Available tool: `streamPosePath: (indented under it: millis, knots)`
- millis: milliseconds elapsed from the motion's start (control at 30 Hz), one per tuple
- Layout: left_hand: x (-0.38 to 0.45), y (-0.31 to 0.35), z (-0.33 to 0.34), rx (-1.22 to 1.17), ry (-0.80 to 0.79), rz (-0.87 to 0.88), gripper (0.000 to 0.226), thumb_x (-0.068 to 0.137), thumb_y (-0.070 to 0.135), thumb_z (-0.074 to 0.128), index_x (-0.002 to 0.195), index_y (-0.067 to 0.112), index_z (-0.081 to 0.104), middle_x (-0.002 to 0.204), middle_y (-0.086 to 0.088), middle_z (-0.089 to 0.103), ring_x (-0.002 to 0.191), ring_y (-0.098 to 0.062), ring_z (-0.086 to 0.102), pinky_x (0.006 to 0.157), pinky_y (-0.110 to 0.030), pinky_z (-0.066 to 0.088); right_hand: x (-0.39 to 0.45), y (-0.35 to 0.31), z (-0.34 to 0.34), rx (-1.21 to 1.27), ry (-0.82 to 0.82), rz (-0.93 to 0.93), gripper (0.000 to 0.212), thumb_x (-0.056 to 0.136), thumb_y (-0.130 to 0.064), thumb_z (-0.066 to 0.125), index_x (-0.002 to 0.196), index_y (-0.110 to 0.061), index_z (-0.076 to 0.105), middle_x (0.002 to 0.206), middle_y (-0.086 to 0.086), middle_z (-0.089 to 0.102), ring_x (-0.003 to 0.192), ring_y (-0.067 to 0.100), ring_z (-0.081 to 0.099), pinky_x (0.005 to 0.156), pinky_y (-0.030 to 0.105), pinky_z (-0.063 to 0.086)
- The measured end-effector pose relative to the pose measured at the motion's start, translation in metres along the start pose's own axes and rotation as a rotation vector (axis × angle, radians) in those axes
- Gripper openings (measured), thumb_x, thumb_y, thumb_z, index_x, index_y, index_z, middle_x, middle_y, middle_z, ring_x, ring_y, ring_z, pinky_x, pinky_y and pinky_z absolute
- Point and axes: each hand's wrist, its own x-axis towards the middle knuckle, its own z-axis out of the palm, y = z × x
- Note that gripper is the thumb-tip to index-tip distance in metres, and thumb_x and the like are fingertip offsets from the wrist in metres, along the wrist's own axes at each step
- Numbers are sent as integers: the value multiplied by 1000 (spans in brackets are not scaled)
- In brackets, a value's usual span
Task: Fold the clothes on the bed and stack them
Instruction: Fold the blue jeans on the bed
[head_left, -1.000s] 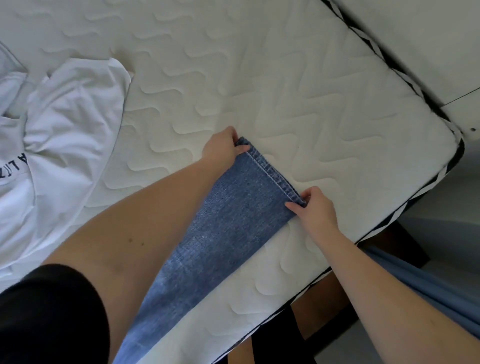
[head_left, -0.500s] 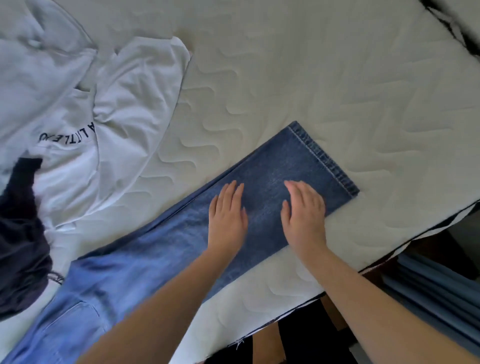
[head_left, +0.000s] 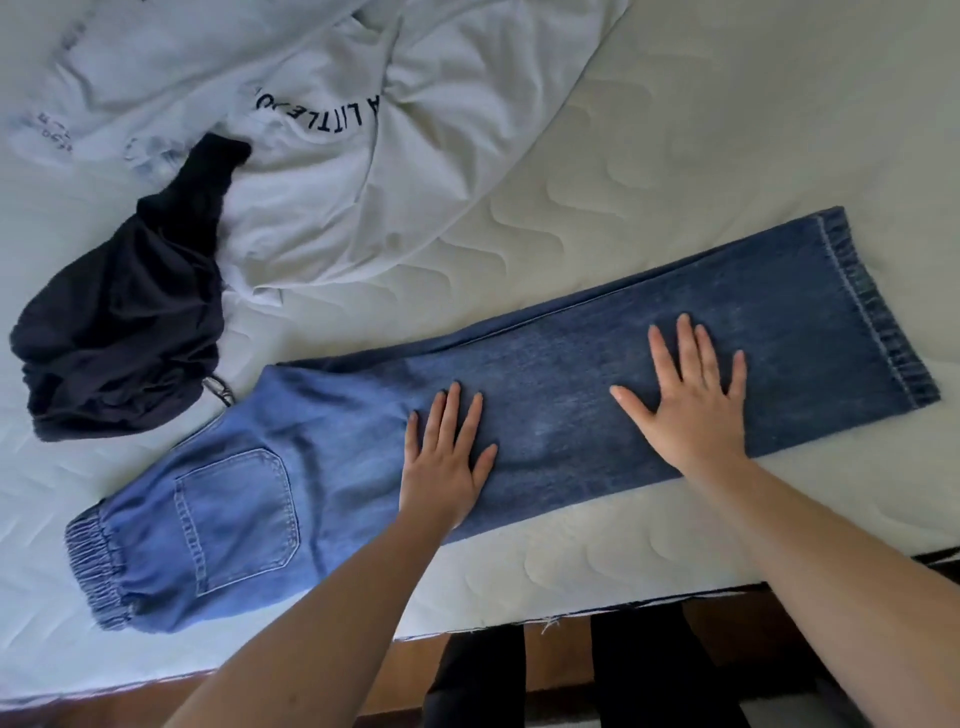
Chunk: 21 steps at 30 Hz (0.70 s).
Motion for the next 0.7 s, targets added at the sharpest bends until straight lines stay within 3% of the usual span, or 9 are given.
streamPosePath:
  millis: [200, 300, 433, 533, 600, 700]
  knots:
    - [-15, -87, 0, 37, -37, -75, 62, 101, 53, 6, 157, 26, 0, 164, -1, -4, 151, -21, 4, 120, -49, 6, -1, -21, -19, -13, -19, 105, 77, 94, -65, 3, 156, -20, 7, 163, 6, 3, 150, 23, 1, 119, 54, 2]
    - [-26, -133, -9, 19, 21, -111, 60, 102, 46, 14, 156, 21, 14, 163, -6, 9, 149, -24, 16, 120, -48, 12, -8, -78, -22, 29, 48, -48, 68, 98, -53, 17, 154, -15, 19, 161, 8, 17, 149, 25, 12, 119, 52, 7]
    - [-23, -180, -30, -38, 179, -138, 57, 103, 41, 23, 155, 17, 22, 162, -10, 17, 149, -26, 19, 120, -48, 17, -12, -174, -15, 72, 44, -368, 59, 101, -44, 26, 152, -14, 29, 159, 6, 27, 147, 25, 21, 119, 47, 15]
    - [-2, -205, -44, -246, 195, -290, 61, 102, 42, 30, 156, 16, 17, 160, -12, 21, 148, -29, 18, 120, -47, 14, -14, -240, -8, 63, 3, -580, 59, 101, -43, 30, 152, -14, 26, 159, 5, 26, 147, 24, 22, 119, 46, 18]
    - [17, -220, -50, -489, 139, -413, 63, 101, 40, 40, 154, 15, 18, 152, -13, 36, 141, -31, 30, 117, -47, 21, -17, -276, -3, 44, -42, -664, 62, 101, -45, 29, 154, -15, 22, 160, 5, 22, 148, 23, 20, 120, 45, 16]
    - [43, -238, -60, -670, -5, -416, 55, 94, 32, 60, 143, 15, 43, 135, -14, 52, 126, -33, 47, 106, -44, 37, -13, -303, 7, 4, -132, -648, 67, 99, -52, 22, 155, -17, 12, 163, 3, 8, 150, 20, 9, 121, 42, 6]
